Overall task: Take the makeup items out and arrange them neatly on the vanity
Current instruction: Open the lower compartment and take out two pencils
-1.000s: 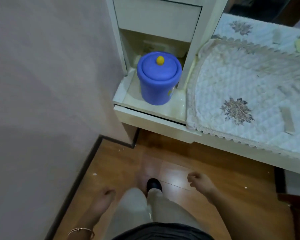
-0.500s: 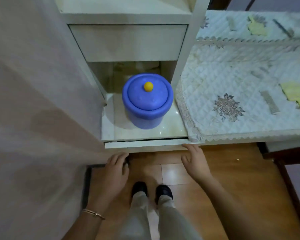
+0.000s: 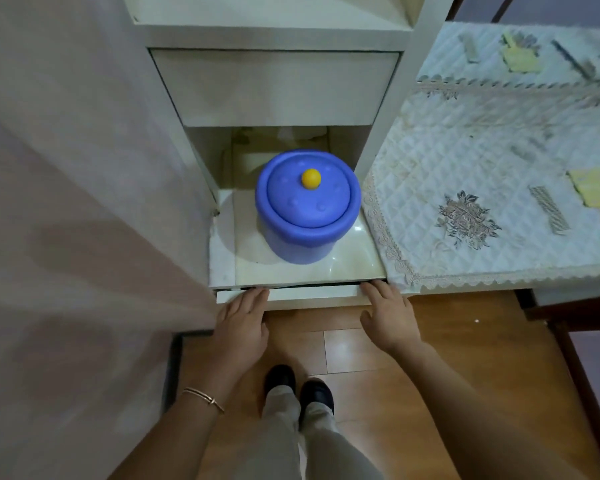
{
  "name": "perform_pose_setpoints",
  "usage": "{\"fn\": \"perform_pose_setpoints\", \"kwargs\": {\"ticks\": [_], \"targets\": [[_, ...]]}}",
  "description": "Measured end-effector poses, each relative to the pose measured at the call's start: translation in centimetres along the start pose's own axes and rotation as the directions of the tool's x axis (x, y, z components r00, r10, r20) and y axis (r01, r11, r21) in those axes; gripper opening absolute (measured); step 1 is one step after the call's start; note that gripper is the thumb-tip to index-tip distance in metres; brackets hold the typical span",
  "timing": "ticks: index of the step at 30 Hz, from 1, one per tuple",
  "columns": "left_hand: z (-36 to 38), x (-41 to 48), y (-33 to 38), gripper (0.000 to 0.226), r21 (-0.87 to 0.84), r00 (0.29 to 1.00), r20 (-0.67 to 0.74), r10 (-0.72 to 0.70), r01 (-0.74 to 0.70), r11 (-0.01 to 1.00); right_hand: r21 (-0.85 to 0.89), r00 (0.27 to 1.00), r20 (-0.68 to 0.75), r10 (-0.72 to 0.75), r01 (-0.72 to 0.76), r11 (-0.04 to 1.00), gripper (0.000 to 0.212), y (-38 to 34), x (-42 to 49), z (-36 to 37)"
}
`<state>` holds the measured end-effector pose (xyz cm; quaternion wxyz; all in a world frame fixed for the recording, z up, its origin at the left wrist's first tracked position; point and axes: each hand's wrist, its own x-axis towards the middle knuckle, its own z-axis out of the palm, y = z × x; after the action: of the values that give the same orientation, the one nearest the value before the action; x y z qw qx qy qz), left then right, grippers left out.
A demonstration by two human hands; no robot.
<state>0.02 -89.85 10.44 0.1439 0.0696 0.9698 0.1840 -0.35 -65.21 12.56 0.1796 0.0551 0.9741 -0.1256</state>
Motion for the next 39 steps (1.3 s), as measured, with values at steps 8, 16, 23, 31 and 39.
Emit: {"fn": "perform_pose_setpoints", "kwargs": {"ticks": [8,16,23,31,39], "targets": [[0.8,-1.8,0.7,0.045,-0.006,0.999,0.002,-0.047,0.047,0.999,-0.011,1.000,-0.009,-0.021,0.021,1.000,0.031,1.0,-1.7,0.4],[2.6,-7.4,0.8,0.016,-0.142,0.997,0.021,-0.077,0.079,0.987,0.220,0.999,0.048,-0.022,0.011,0.975,0.023,3.3,-6.2,2.5],[2.9,-9.7,1.8,0.014,-0.163,0.976,0.081,-0.203,0.213,0.963,0.293,0.979,0.204,-0.021,-0.041,0.955,0.041,4.7,-8.5,3.2],[4.3,-12.1,2.7,0.011,0.020,0.953,0.170,-0.252,0.253,0.967,0.130,0.951,0.308,0.001,-0.043,0.991,0.036,5.5,-11.2,4.3],[4.0,-8.2,3.1,0.019,0.094,0.939,0.310,-0.152,0.129,0.987,0.152,0.928,0.372,0.009,-0.070,0.986,0.027,3.0,-9.6,5.2]]}}
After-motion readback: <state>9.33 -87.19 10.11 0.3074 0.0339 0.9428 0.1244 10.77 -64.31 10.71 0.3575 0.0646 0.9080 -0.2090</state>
